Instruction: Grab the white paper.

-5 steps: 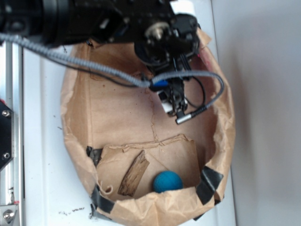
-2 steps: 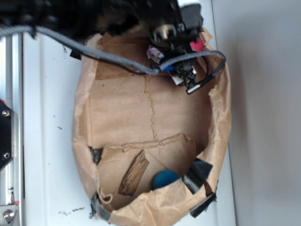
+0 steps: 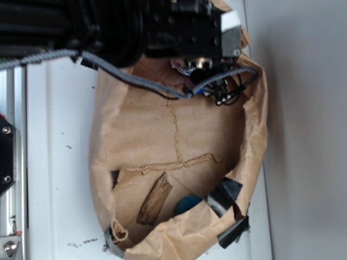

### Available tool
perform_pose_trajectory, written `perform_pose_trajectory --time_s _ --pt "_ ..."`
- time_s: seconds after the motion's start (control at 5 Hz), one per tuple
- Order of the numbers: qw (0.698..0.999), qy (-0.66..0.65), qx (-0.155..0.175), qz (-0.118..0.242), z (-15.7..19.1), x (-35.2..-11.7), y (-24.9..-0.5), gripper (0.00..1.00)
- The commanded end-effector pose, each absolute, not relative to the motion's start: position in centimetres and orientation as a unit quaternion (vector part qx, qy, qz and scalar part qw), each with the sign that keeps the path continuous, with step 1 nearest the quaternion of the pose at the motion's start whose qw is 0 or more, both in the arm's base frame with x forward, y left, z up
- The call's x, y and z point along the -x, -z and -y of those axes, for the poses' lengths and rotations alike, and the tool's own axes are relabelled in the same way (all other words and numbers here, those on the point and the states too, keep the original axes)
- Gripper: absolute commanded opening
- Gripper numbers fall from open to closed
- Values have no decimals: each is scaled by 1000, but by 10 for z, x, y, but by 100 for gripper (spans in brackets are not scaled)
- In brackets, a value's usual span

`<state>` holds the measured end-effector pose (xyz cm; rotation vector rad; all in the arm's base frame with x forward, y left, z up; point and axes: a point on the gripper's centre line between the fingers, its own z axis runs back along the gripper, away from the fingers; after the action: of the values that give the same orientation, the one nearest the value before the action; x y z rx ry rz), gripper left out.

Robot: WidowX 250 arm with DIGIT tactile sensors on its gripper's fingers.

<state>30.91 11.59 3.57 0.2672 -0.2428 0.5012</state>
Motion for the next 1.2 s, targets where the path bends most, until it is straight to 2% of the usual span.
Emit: perform_pose_trajectory --time_s 0.0,0.2,0.4,0.6,0.8,1.0 --pt "956 -225 -115 148 -104 -305 -56 0" --pt "963 -205 -53 168 -96 -292 -97 0" --pt "972 -151 17 178 -83 -268 -140 0" --pt "984 -50 31 168 -75 -245 -155 0" --pt "990 36 36 133 -66 -232 -155 0" --pt "987 77 35 137 -62 -211 -156 0"
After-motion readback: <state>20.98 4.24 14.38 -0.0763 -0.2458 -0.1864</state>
